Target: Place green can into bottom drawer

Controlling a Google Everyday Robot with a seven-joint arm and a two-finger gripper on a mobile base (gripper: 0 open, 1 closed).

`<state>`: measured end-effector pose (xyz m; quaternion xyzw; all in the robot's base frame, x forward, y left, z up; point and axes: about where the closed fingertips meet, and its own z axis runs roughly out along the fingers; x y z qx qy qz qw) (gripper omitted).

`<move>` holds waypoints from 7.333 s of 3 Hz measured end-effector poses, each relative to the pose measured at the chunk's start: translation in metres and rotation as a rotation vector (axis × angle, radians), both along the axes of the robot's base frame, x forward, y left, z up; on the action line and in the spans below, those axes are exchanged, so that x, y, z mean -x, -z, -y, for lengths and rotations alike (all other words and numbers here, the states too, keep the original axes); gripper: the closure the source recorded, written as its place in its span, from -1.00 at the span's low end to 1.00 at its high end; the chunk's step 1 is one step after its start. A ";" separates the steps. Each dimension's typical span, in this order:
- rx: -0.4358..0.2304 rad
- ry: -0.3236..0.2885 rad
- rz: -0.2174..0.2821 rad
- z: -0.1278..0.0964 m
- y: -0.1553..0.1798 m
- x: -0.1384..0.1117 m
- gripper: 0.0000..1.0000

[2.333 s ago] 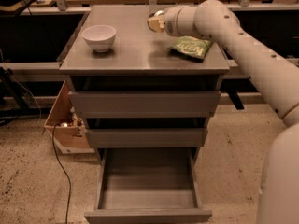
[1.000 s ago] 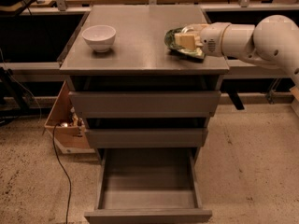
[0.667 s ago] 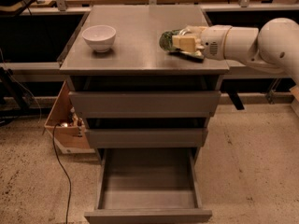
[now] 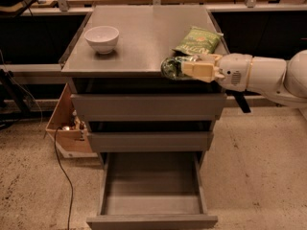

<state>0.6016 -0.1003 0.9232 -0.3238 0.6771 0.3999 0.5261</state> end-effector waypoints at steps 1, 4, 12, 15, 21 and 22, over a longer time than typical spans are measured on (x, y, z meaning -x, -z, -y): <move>0.014 -0.023 -0.062 0.016 0.030 0.038 1.00; 0.015 -0.053 -0.199 0.023 0.090 0.078 1.00; -0.146 -0.107 -0.467 -0.011 0.414 0.073 1.00; -0.064 -0.038 -0.531 -0.040 0.558 0.049 1.00; 0.084 0.066 -0.511 -0.043 0.719 -0.005 0.02; 0.087 0.066 -0.516 -0.040 0.728 -0.006 -0.47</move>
Offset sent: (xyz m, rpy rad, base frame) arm -0.1069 -0.0664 -0.1218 -0.0950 0.2902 -0.0090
